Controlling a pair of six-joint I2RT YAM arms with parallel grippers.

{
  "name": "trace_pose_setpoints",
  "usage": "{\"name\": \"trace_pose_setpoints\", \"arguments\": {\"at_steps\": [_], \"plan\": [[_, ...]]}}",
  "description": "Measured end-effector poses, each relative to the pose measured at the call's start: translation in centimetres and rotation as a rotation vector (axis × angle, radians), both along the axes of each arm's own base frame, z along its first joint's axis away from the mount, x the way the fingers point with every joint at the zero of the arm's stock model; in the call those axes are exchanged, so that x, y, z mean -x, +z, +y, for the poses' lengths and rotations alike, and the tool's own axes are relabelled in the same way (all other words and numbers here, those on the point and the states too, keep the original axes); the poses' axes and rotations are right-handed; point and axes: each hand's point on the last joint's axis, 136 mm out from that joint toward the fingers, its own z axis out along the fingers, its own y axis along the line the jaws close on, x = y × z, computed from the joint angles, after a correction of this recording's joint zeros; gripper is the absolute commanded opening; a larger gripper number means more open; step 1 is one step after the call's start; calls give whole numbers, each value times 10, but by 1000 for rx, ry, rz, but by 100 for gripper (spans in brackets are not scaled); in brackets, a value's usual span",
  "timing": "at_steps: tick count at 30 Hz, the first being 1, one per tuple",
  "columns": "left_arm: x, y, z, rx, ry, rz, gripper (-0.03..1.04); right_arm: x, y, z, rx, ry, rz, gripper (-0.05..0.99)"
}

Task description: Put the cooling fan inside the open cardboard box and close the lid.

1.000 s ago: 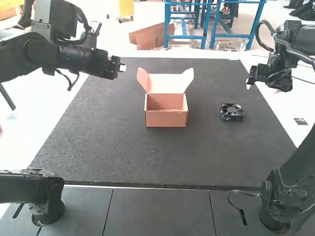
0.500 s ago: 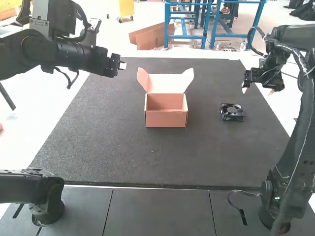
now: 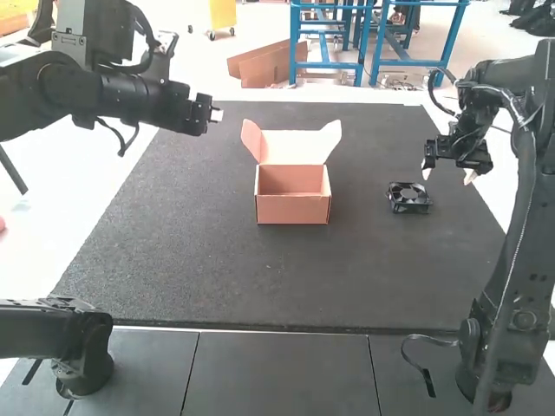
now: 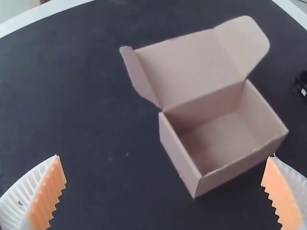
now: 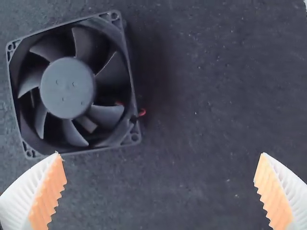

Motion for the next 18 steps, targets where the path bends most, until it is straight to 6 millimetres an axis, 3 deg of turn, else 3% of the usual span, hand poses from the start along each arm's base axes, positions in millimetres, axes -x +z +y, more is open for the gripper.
{"name": "trace_pose_setpoints", "arguments": {"at_steps": [18], "plan": [[-1,2,0,4,0,-9,97,-3,-26,-12,32,-21,52,90]]}}
